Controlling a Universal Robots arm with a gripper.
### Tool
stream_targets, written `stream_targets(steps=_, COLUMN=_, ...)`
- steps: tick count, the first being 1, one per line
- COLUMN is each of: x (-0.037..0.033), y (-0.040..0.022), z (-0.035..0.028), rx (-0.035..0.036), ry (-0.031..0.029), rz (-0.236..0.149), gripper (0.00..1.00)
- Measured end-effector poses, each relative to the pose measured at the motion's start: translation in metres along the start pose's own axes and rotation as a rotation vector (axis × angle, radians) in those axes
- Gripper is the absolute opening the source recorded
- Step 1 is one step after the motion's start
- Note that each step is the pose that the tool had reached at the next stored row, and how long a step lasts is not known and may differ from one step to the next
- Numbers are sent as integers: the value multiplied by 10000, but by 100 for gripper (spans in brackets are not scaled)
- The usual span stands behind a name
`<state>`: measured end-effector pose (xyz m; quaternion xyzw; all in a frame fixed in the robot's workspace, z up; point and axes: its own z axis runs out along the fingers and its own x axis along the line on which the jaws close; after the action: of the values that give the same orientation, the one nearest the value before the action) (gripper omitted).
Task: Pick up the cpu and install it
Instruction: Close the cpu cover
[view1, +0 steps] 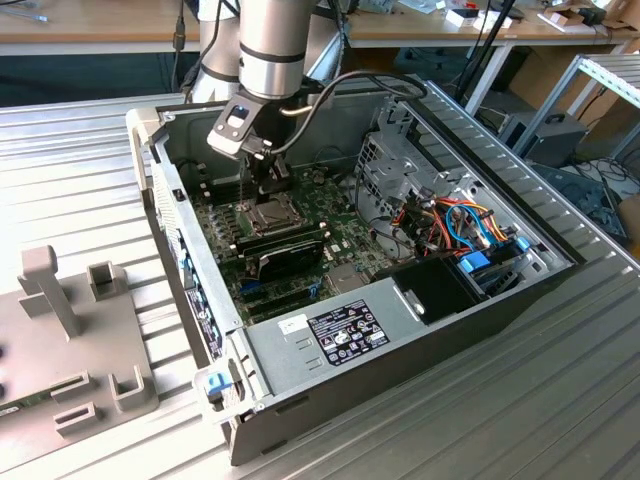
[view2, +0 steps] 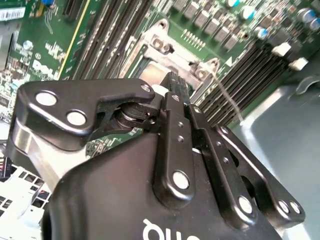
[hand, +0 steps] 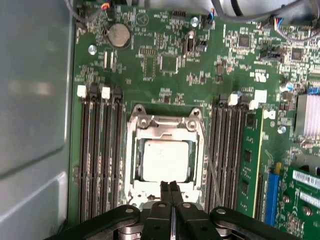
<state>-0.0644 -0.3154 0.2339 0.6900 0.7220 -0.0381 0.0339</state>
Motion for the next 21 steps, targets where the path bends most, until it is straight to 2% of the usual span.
stream_targets(steps=6, x=-7, y=149, z=-1, rx=-7, ry=-2, rz=-83, gripper=11)
stream_targets(steps=10, x=-9, y=155, z=0, rx=-3, ry=1, rz=-37, gripper=11)
stream_targets(steps=15, x=-35, y=154, z=2, rx=31, ry=2, rz=279, gripper=11)
stream_targets(steps=21, x=-37, y=154, z=-2, rx=37, ry=1, rz=309, gripper=11)
